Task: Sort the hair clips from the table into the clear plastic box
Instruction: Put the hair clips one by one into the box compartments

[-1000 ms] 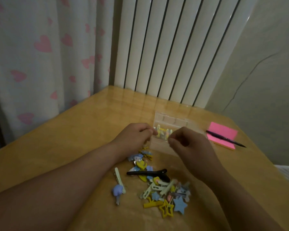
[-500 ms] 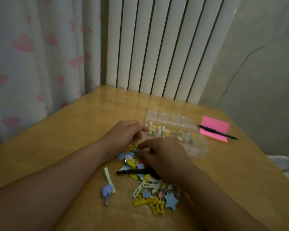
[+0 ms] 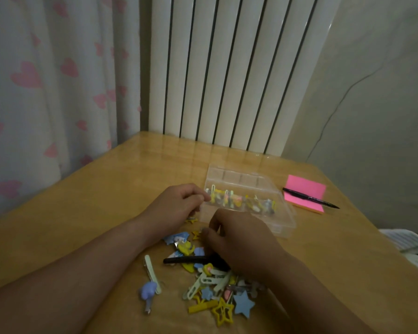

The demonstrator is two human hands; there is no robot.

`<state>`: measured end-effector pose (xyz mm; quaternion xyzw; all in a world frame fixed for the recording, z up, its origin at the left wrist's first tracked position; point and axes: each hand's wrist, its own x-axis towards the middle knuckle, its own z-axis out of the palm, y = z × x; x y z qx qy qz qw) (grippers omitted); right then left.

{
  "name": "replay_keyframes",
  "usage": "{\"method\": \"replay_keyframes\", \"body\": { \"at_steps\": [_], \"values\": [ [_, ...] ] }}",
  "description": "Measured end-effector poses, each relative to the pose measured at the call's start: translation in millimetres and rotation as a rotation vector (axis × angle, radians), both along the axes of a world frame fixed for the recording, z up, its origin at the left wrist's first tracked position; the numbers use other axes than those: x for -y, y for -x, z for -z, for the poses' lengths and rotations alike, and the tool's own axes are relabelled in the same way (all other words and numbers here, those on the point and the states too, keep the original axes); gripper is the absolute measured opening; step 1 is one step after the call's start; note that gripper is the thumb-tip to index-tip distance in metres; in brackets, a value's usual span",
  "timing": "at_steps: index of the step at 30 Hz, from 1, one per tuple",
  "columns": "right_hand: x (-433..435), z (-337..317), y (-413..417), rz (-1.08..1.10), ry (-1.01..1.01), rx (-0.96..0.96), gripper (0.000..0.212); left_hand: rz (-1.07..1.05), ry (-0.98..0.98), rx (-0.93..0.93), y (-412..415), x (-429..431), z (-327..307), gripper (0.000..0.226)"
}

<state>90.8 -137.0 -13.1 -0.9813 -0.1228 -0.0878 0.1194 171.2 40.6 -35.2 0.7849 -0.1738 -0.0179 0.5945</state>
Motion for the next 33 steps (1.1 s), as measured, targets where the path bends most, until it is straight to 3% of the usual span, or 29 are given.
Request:
{"method": "replay_keyframes", "body": {
  "at_steps": [8,15,18,21,26,33],
  "values": [
    [7,-3,4,-0.008,-0.002,0.018,0.018,-0.011,-0.033,0.032,0,0,2,0.022],
    [23,-16,4,0.110,-0.508,0.159,0.007,-0.001,-0.068,0.057,-1,1,5,0.020],
    [47,-32,-5,0.221,-0.638,0.209,0.006,0.012,-0.072,0.062,1,0,5,0.020],
    [81,-50,-32,0.369,-0.523,0.276,0.012,0.006,-0.076,0.063,0,1,7,0.019],
    [103,-57,-86,0.499,-0.115,-0.024,0.024,0.002,-0.077,0.062,0,2,7,0.020],
    [110,-44,-122,0.569,0.117,-0.229,0.026,0.001,-0.077,0.057,0,2,5,0.019]
  ]
}}
